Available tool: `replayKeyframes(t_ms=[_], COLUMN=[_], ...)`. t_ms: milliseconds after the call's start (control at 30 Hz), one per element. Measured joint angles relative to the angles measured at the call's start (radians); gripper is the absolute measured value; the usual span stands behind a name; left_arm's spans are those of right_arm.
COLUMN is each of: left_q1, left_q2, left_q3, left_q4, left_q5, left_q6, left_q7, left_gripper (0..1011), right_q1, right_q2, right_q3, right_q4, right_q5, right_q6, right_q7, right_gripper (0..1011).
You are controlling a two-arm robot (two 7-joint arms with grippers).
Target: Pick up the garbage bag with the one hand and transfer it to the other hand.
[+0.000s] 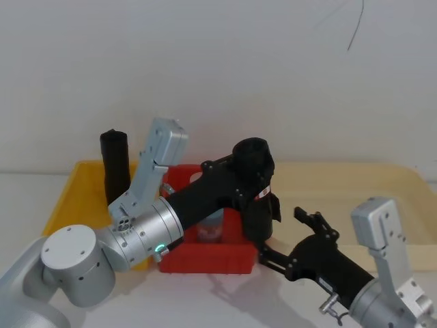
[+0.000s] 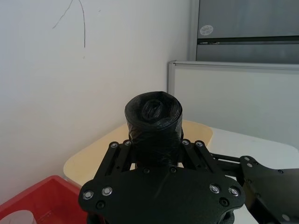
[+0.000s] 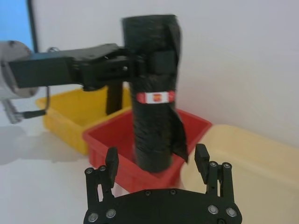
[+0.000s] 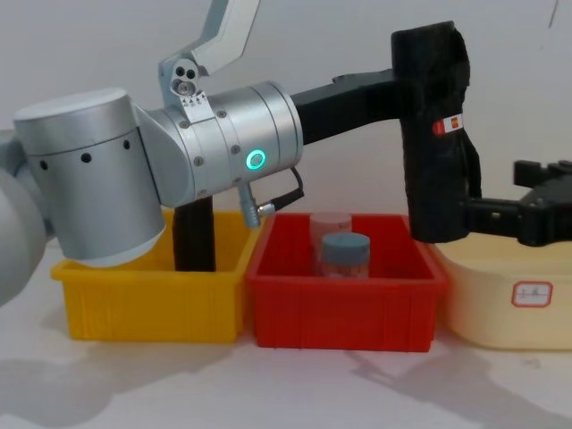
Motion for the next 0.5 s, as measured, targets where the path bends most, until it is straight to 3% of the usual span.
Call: replayKeyframes(t_ms=[500], left_q1=[-0.001], left_q2=[0.000], left_q3=[0.001], left_q4=[0.001], left_q5=[0.000], left_q6=[0.000], left_q7=[0.001], left_gripper=[381], right_q1=[0.092], right_q2=[-0.003], right_q3=[-0.059], right_q4=[0.054], right_q5=[0.006], right_q6=[-0.015], right_q7=[0.091], right_gripper=[1001])
